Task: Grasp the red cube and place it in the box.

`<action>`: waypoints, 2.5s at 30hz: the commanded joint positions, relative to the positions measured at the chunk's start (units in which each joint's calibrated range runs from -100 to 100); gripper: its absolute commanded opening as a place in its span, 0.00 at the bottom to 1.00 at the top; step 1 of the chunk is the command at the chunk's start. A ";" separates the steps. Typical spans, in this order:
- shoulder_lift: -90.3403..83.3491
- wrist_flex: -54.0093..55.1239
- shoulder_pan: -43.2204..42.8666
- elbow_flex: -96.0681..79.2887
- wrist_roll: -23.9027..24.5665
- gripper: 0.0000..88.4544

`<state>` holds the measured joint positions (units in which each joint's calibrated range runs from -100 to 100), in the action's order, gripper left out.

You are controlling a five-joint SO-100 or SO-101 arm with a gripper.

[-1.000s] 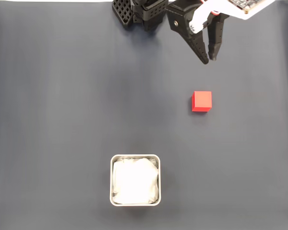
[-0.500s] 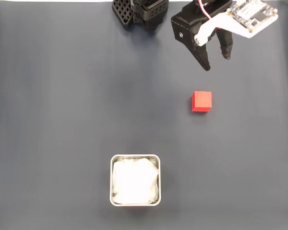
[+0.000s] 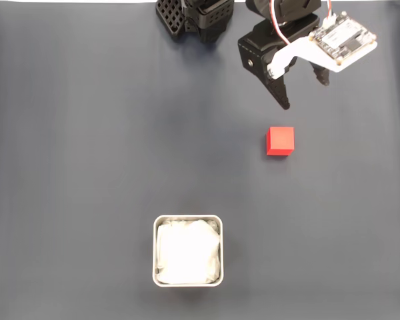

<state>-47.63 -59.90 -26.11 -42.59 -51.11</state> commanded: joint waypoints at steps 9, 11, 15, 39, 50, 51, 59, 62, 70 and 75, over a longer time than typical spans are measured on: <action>0.75 4.99 2.60 -4.86 0.34 0.33; 1.01 5.97 3.10 -6.05 0.10 0.33; 1.62 7.94 3.67 -7.51 -0.15 0.34; 7.95 18.35 4.02 -13.53 -0.54 0.41; 9.51 21.05 3.81 -16.17 -0.39 0.41; 9.68 21.22 3.74 -16.36 -0.39 0.41; 10.89 23.10 3.67 -17.82 -0.39 0.41; 11.58 23.68 3.60 -17.91 -0.39 0.42; 14.27 26.63 3.74 -17.82 -0.44 0.42; 15.92 27.94 3.60 -17.72 -0.44 0.42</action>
<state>-32.00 -33.41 -22.48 -60.85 -51.40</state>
